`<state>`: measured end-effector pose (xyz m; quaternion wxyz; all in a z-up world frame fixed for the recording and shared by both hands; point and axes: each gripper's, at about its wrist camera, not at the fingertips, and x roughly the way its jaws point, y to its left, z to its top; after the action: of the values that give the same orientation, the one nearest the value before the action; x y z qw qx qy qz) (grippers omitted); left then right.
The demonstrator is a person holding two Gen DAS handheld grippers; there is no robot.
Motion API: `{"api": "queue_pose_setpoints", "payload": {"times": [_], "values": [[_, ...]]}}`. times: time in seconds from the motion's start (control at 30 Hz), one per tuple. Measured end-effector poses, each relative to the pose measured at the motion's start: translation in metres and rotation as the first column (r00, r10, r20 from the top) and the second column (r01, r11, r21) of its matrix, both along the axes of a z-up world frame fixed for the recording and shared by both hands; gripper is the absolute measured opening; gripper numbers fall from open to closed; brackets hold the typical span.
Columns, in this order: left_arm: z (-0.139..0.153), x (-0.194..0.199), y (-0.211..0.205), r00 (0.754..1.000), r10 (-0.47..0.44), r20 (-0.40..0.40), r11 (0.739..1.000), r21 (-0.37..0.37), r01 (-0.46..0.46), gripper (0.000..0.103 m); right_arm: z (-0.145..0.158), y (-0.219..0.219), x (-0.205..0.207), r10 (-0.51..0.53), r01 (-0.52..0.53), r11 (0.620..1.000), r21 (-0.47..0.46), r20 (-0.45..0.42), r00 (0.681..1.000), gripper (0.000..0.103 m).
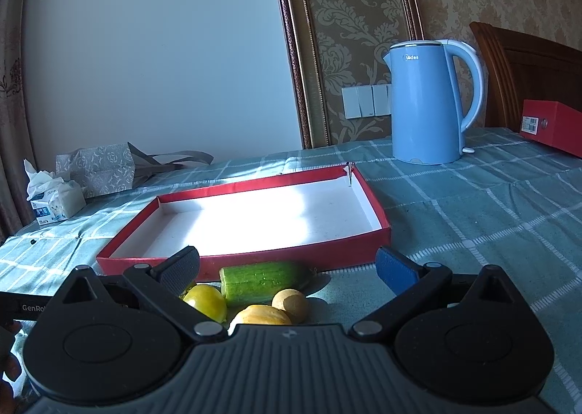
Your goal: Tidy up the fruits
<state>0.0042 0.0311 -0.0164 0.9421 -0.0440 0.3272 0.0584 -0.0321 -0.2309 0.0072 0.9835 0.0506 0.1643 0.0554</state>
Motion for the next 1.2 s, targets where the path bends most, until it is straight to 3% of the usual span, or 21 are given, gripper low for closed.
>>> {"api": "queue_pose_setpoints", "payload": {"times": [0.2, 0.43, 0.67, 0.8, 1.2], "values": [[0.002, -0.001, 0.002, 0.999, -0.035, 0.031, 0.999, -0.016, 0.036, 0.101, 0.004, -0.003, -0.005, 0.007, -0.008, 1.000, 0.021, 0.031, 0.999, 0.103], [0.004, -0.007, -0.014, 0.994, -0.063, 0.090, 0.994, 0.098, 0.054, 0.101, 0.008, -0.018, -0.014, -0.063, 0.060, 0.997, 0.039, 0.079, 0.995, 0.103], [0.006, -0.012, -0.015, 0.988, -0.083, 0.128, 0.991, 0.112, 0.069, 0.101, -0.001, -0.029, -0.027, -0.108, 0.115, 0.983, -0.146, 0.056, 0.993, 0.103], [0.008, -0.016, -0.014, 0.984, -0.084, 0.158, 0.993, 0.100, 0.069, 0.101, -0.001, -0.039, -0.035, -0.026, 0.030, 0.993, -0.110, 0.035, 0.999, 0.103], [0.006, -0.014, -0.016, 0.986, -0.088, 0.141, 0.990, 0.118, 0.072, 0.101, 0.003, -0.012, -0.041, 0.094, -0.087, 0.980, -0.181, 0.026, 0.995, 0.103]]}}
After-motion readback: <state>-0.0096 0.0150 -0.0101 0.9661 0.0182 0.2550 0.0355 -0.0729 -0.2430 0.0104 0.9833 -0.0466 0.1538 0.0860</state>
